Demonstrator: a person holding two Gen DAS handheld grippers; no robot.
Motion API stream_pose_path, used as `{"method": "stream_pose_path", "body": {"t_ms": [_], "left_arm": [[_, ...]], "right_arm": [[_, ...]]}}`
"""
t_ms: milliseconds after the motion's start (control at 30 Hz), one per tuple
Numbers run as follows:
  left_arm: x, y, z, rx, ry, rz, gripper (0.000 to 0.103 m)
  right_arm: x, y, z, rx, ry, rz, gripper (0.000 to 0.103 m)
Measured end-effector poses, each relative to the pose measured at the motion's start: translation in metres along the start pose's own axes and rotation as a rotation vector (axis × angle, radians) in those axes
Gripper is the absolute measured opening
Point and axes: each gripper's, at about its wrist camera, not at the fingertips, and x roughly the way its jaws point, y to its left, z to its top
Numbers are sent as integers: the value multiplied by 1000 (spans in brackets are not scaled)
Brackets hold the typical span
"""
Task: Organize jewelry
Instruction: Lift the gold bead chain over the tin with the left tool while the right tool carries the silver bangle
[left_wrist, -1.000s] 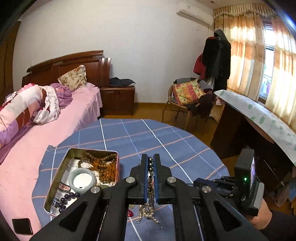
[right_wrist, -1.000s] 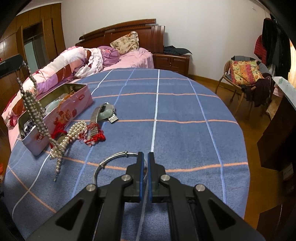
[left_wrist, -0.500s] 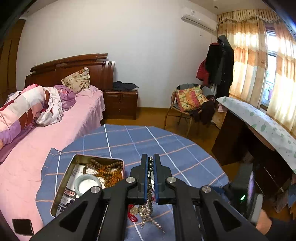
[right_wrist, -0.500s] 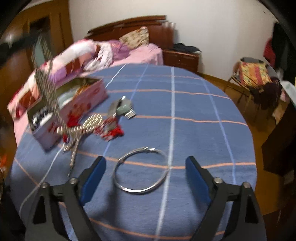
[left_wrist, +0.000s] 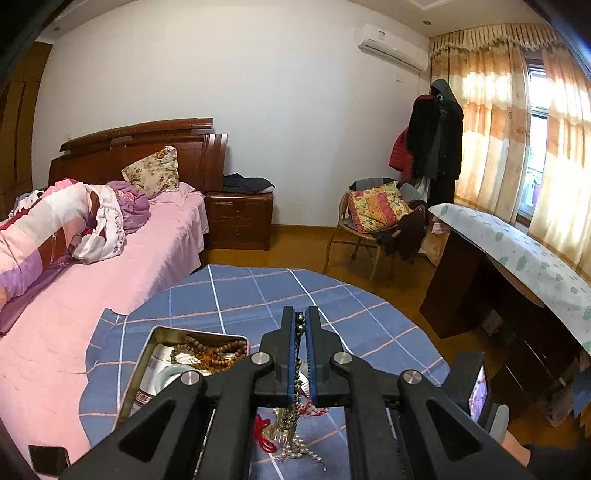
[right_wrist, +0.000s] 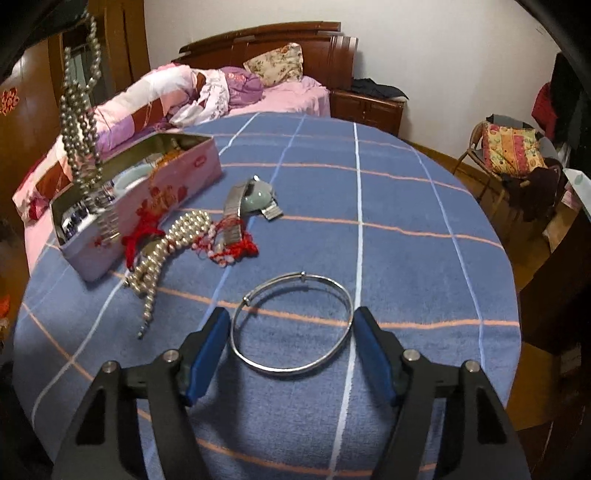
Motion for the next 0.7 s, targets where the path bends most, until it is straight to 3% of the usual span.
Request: {"method": "stream_pose_path", "body": {"t_ms": [700], "left_arm": [[-22, 37, 13, -3, -41, 105, 4]], "right_arm": [[-30, 49, 75, -85, -178, 43, 71]]}}
